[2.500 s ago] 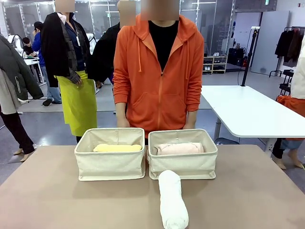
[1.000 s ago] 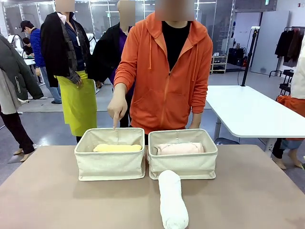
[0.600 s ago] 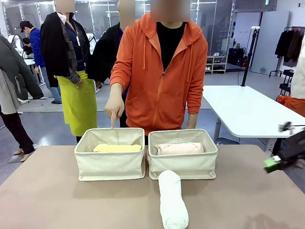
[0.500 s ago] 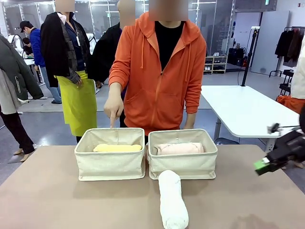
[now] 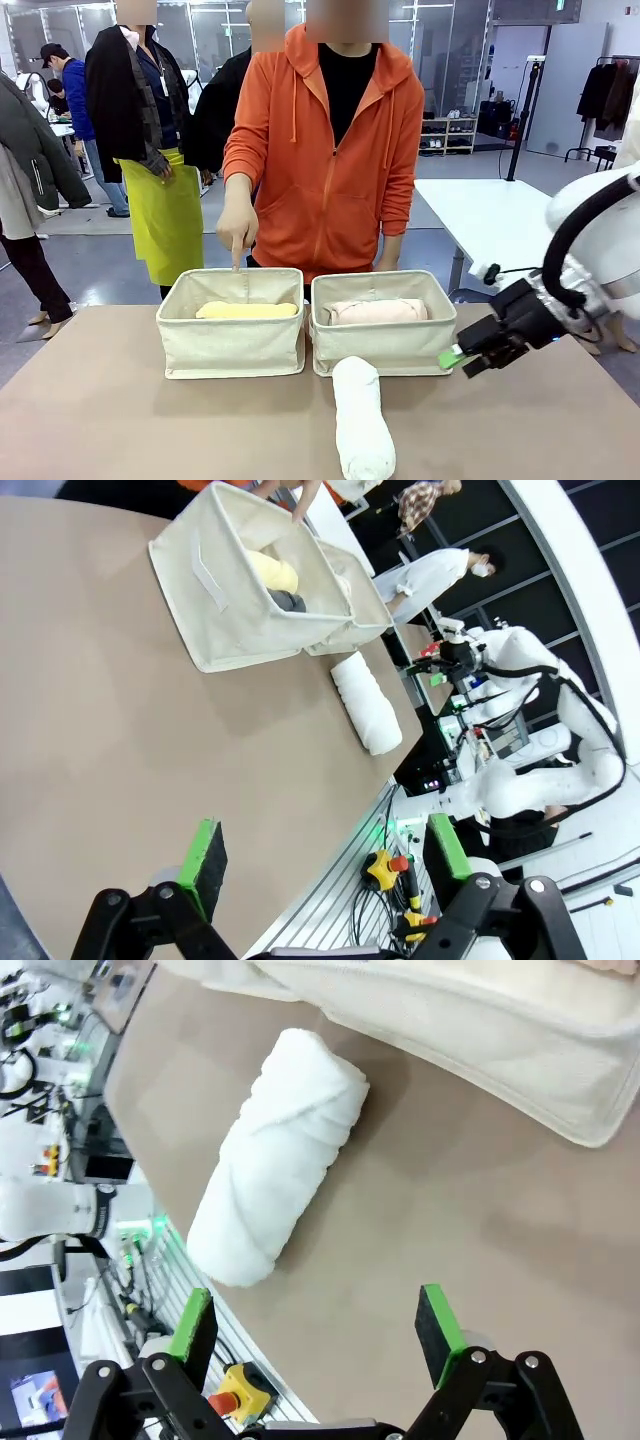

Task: Divide the towels into two baskets.
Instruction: Pick up one hotel-folded towel from the bottom of the table and place it in the Fabric basket indicated by the person.

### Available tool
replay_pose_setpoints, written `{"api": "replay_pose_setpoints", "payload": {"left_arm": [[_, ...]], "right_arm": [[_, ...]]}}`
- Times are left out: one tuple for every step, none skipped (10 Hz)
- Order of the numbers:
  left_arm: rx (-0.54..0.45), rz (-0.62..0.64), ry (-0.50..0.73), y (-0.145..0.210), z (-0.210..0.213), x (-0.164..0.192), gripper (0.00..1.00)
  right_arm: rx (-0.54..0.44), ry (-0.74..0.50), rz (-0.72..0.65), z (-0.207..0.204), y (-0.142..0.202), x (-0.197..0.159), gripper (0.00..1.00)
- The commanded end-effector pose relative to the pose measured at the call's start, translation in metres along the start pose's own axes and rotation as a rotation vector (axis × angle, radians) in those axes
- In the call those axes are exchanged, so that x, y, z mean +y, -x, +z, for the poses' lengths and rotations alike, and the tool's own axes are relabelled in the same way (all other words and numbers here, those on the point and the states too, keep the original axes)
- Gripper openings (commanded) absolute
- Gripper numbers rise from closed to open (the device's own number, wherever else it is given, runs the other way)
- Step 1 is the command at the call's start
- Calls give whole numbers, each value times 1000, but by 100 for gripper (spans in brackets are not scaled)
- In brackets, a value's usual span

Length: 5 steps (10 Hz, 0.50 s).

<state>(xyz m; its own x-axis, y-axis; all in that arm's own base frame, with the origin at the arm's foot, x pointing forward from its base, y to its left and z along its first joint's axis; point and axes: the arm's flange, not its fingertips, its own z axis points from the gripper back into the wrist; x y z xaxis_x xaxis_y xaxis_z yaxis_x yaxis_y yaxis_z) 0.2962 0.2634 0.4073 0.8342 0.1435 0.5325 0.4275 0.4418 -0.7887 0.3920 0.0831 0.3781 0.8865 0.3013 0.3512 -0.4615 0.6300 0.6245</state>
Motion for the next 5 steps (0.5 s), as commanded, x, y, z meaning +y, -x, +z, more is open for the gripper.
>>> {"api": "replay_pose_setpoints", "payload": {"left_arm": [[-9, -20, 6, 1, 3, -3, 100], [-9, -20, 6, 1, 3, -3, 100], [-9, -20, 6, 1, 3, -3, 100], [-9, -20, 6, 1, 3, -3, 100], [-9, -20, 6, 1, 3, -3, 100]], "right_arm": [[26, 91, -63, -42, 0, 25, 100], [-9, 103, -95, -58, -3, 35, 100], [11, 145, -67, -70, -3, 44, 100], [4, 157, -66, -79, -2, 50, 100], [28, 140, -52, -85, -1, 53, 100]]}}
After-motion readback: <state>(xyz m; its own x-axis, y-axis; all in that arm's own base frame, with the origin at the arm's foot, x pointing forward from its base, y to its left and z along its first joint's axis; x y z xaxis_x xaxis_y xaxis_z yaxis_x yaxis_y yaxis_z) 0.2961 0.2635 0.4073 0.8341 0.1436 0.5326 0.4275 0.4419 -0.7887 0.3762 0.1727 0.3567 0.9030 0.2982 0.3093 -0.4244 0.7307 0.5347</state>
